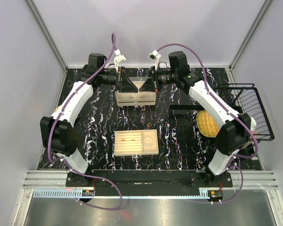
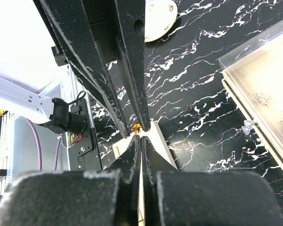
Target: Organize the mixed jewelry
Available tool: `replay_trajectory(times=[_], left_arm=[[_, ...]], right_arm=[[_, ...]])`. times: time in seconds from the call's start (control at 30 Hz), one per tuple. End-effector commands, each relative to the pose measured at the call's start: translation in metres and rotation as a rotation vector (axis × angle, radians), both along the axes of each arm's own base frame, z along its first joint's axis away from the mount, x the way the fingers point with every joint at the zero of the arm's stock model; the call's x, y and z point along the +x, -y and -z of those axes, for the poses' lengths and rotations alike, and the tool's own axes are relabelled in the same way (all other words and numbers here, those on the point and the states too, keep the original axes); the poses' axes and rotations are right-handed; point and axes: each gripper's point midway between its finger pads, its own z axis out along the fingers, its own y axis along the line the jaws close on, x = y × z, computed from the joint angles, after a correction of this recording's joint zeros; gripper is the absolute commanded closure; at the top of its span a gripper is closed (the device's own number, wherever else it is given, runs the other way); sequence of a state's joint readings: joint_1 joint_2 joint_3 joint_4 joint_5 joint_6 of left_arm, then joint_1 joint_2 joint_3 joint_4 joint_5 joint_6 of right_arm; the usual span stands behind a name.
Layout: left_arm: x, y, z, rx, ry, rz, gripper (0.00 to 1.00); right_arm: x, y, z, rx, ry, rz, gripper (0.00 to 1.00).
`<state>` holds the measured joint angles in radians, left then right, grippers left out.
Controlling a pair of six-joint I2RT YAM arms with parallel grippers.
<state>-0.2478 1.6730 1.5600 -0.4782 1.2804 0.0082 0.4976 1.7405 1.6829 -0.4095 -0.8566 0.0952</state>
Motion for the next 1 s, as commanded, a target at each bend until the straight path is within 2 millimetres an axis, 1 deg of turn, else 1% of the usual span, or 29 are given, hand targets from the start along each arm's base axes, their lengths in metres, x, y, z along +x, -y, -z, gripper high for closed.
replay_trajectory(times=[0.0, 0.1, 0.17, 0.3, 0.33, 0.37, 0.43, 0.47, 0.5, 0.57, 0.6, 0.67, 0.7, 0.73, 0.77, 0.8, 0.83, 0.87, 0.9, 0.97], left_arm=[[-0.006, 0.004, -0.001, -0.02, 0.024, 0.042, 0.82], [-0.007, 0.006, 0.0, -0.018, 0.017, 0.047, 0.88], [-0.007, 0.007, 0.001, -0.016, 0.017, 0.047, 0.89], [-0.009, 0.011, 0.002, -0.013, 0.012, 0.055, 0.94], [-0.009, 0.012, 0.003, -0.01, 0.009, 0.054, 1.0], [-0.01, 0.013, 0.003, -0.009, 0.008, 0.054, 1.0], [-0.008, 0.013, 0.004, -0.003, 0.011, 0.047, 1.0], [-0.009, 0.013, 0.004, -0.002, 0.014, 0.047, 1.0], [-0.006, 0.012, 0.006, 0.009, 0.029, 0.033, 1.0], [-0.007, 0.009, 0.007, 0.029, 0.032, 0.023, 1.0], [-0.004, 0.008, 0.01, 0.046, 0.063, 0.015, 1.0], [-0.004, 0.005, 0.012, 0.071, 0.06, 0.005, 1.0], [0.0, 0.002, 0.013, 0.084, 0.081, -0.005, 1.0], [0.001, 0.0, 0.012, 0.093, 0.093, -0.01, 1.0], [-0.002, -0.003, 0.016, 0.115, 0.079, -0.016, 1.0], [0.003, -0.008, 0.021, 0.15, 0.124, -0.031, 1.0], [0.003, -0.011, 0.023, 0.177, 0.144, -0.039, 1.0], [0.0, -0.015, 0.03, 0.211, 0.132, -0.042, 1.0], [0.003, -0.021, 0.034, 0.255, 0.184, -0.058, 1.0], [0.0, -0.028, 0.045, 0.305, 0.192, -0.07, 1.0]], right_arm=[[-0.006, -0.001, -0.034, 0.045, 0.089, -0.006, 1.0], [-0.005, 0.0, -0.034, 0.044, 0.094, -0.003, 1.0], [-0.006, -0.001, -0.034, 0.044, 0.096, -0.003, 1.0], [-0.005, 0.0, -0.032, 0.039, 0.102, 0.001, 1.0], [-0.006, 0.001, -0.033, 0.039, 0.105, 0.002, 1.0], [-0.006, 0.001, -0.032, 0.036, 0.104, 0.004, 1.0], [-0.006, 0.003, -0.034, 0.035, 0.114, 0.01, 0.94], [-0.006, 0.003, -0.034, 0.032, 0.118, 0.015, 0.84], [-0.006, 0.004, -0.034, 0.029, 0.125, 0.019, 0.78], [-0.007, 0.008, -0.036, 0.018, 0.135, 0.036, 0.71], [-0.005, 0.01, -0.037, 0.012, 0.148, 0.042, 0.64], [-0.005, 0.014, -0.039, 0.002, 0.162, 0.062, 0.62], [-0.004, 0.017, -0.041, -0.001, 0.169, 0.07, 0.59], [-0.004, 0.02, -0.044, 0.001, 0.175, 0.077, 0.59], [-0.004, 0.022, -0.045, -0.002, 0.179, 0.088, 0.58], [-0.001, 0.028, -0.046, -0.006, 0.186, 0.103, 0.57], [0.0, 0.033, -0.051, -0.004, 0.2, 0.117, 0.56], [0.003, 0.039, -0.051, -0.015, 0.207, 0.143, 0.55], [0.011, 0.05, -0.053, -0.021, 0.222, 0.175, 0.55], [0.018, 0.066, -0.055, -0.031, 0.229, 0.23, 0.55]])
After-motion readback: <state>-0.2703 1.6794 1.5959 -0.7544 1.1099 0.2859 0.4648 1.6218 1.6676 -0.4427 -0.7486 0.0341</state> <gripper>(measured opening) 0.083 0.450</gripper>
